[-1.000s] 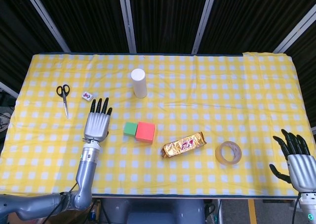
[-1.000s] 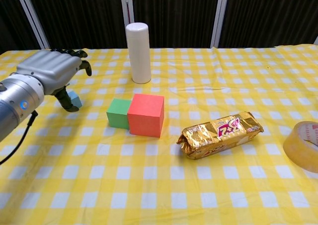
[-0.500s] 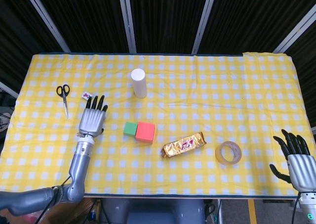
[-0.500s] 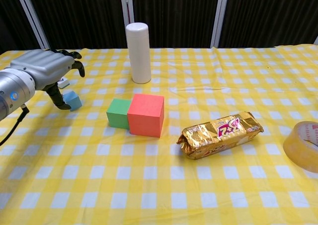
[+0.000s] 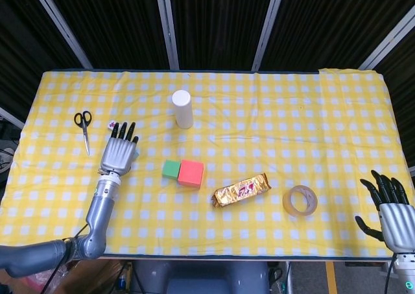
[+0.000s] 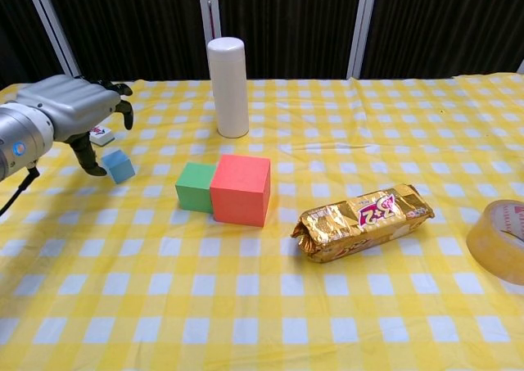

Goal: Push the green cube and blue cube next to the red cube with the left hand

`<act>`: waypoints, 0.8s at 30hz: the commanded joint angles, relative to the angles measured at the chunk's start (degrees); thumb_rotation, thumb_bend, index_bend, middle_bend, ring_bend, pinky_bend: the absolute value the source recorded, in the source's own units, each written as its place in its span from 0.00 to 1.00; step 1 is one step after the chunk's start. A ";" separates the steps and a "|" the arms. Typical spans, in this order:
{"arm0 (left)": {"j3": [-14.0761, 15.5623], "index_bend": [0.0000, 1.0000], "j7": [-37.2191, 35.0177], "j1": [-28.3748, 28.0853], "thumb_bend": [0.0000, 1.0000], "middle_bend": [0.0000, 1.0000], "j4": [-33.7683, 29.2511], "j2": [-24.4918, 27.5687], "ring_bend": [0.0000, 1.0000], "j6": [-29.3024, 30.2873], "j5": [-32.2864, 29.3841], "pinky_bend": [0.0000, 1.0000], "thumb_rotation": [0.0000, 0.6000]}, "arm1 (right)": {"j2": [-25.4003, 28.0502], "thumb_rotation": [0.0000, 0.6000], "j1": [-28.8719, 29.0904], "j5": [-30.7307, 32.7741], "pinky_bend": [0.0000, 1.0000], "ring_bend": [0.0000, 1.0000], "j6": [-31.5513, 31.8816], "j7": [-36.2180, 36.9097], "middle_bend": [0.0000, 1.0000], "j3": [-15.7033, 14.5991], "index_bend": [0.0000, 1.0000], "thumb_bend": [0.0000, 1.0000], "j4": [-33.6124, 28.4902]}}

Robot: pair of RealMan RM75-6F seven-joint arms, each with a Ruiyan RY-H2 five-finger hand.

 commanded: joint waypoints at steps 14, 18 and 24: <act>3.65 0.23 0.13 -0.72 0.18 0.00 2.30 0.55 0.00 -2.37 -4.02 0.00 1.00 | -0.08 1.00 -0.08 0.21 0.00 0.00 -0.10 -0.14 0.00 0.03 0.16 0.32 -0.03; 3.83 0.21 -1.23 -0.94 0.18 0.00 3.70 -0.18 0.00 -2.52 -3.66 0.00 1.00 | -0.06 1.00 -0.05 0.34 0.00 0.00 -0.21 0.05 0.00 0.08 0.16 0.32 0.09; 4.43 0.21 -1.74 -1.14 0.18 0.00 5.07 -0.92 0.00 -2.79 -4.04 0.00 1.00 | -0.09 1.00 0.04 0.22 0.00 0.00 -0.43 0.00 0.00 -0.01 0.16 0.32 0.01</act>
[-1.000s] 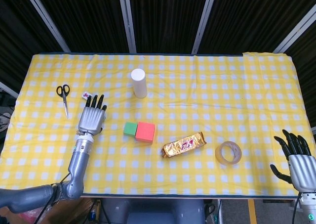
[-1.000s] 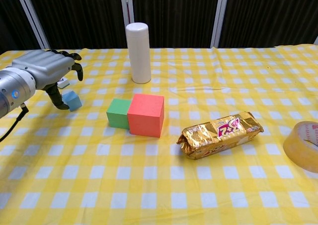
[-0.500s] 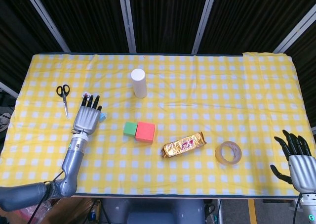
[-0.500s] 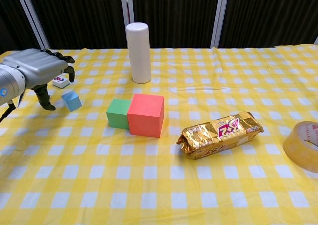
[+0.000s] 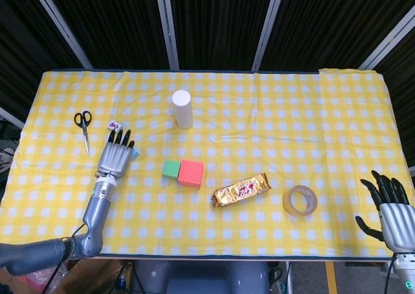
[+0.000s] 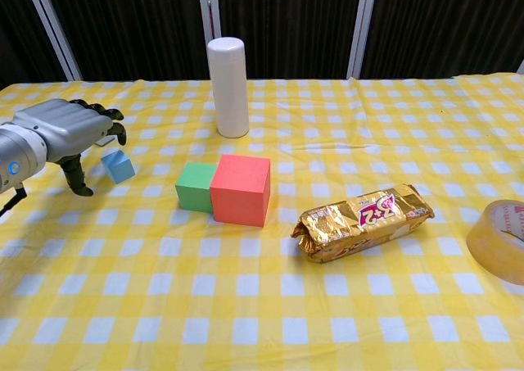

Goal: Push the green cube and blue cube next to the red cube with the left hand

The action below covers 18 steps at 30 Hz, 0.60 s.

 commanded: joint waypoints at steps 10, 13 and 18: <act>0.93 0.21 0.08 -0.27 0.18 0.00 1.41 -0.69 0.00 -0.35 -1.51 0.00 1.00 | 0.05 1.00 0.05 -0.02 0.00 0.00 -0.09 0.15 0.00 0.02 0.16 0.32 -0.02; 1.05 0.21 0.28 -0.38 0.18 0.00 1.32 -0.71 0.00 -0.18 -1.76 0.00 1.00 | 0.07 1.00 0.05 -0.02 0.00 0.00 -0.13 0.14 0.00 -0.01 0.16 0.32 -0.01; 1.23 0.22 0.40 -0.46 0.18 0.00 1.14 -0.80 0.00 0.17 -1.95 0.00 1.00 | 0.03 1.00 0.01 -0.23 0.00 0.00 0.02 0.17 0.00 -0.06 0.16 0.32 0.00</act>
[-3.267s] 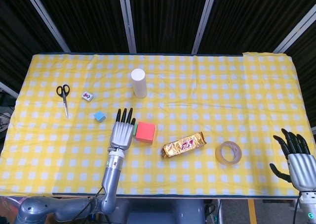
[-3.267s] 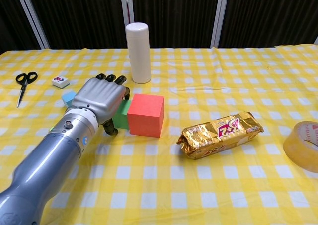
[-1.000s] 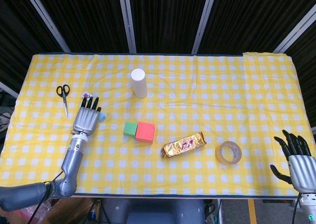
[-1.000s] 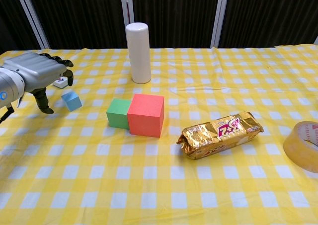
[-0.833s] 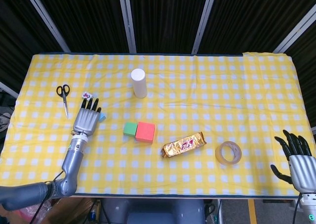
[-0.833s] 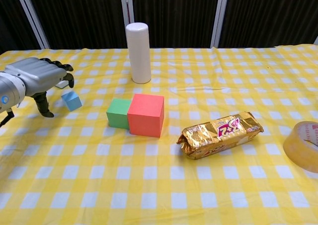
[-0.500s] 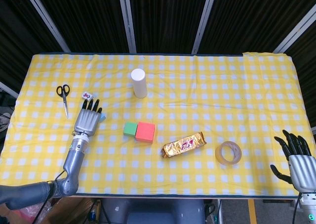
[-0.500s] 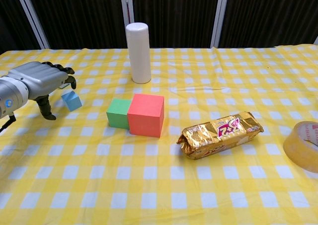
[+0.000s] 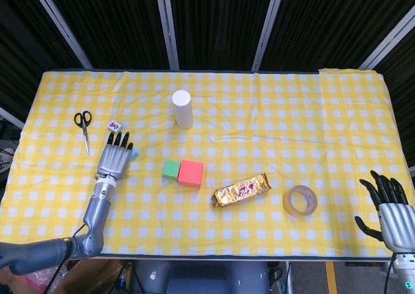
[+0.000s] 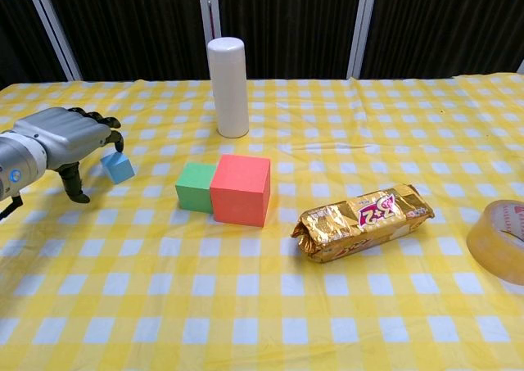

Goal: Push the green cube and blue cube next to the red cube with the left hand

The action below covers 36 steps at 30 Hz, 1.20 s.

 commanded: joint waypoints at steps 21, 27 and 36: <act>-0.48 0.30 8.46 -0.29 0.18 0.00 -7.47 1.55 0.00 7.94 -7.21 0.00 1.00 | -0.17 1.00 0.21 -0.12 0.00 0.00 -0.40 -0.37 0.00 -0.12 0.16 0.32 -0.09; -0.71 0.28 10.49 -0.43 0.18 0.00 -7.40 0.99 0.00 9.75 -9.80 0.00 1.00 | -0.23 1.00 0.25 -0.05 0.00 0.00 -0.56 -0.65 0.00 -0.16 0.16 0.32 -0.18; -1.42 0.26 5.22 -0.36 0.18 0.00 -5.88 0.64 0.00 9.00 -5.97 0.00 1.00 | -0.39 1.00 0.42 0.41 0.00 0.00 -1.02 -0.90 0.00 -0.06 0.16 0.32 -0.04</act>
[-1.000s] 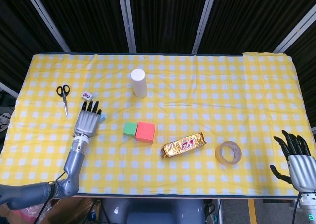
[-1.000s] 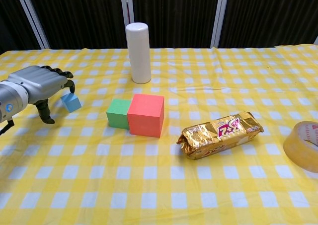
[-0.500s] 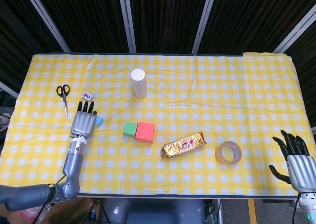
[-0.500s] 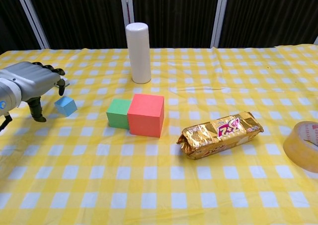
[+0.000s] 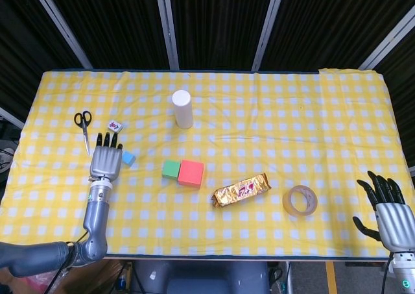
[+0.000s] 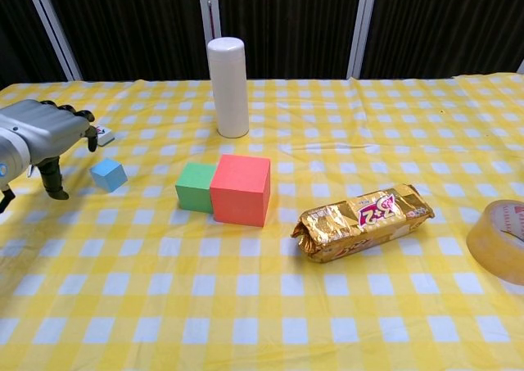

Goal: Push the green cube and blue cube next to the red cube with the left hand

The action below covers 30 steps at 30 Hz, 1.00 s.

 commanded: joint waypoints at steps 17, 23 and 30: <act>0.89 0.28 -5.83 -0.65 0.18 0.00 6.84 -3.00 0.00 -4.24 6.17 0.00 1.00 | 0.10 1.00 0.10 0.30 0.00 0.00 -0.48 0.65 0.00 -0.06 0.16 0.32 0.20; 0.58 0.28 -6.98 -1.02 0.19 0.00 8.63 -4.70 0.00 -4.59 7.67 0.00 1.00 | 0.16 1.00 0.02 0.35 0.00 0.00 -0.49 0.93 0.00 -0.13 0.16 0.32 0.34; 0.58 0.35 -6.01 -1.23 0.21 0.00 9.24 -5.70 0.00 -5.21 7.28 0.00 1.00 | 0.30 1.00 -0.16 0.49 0.00 0.00 -0.37 1.52 0.00 -0.15 0.16 0.32 0.62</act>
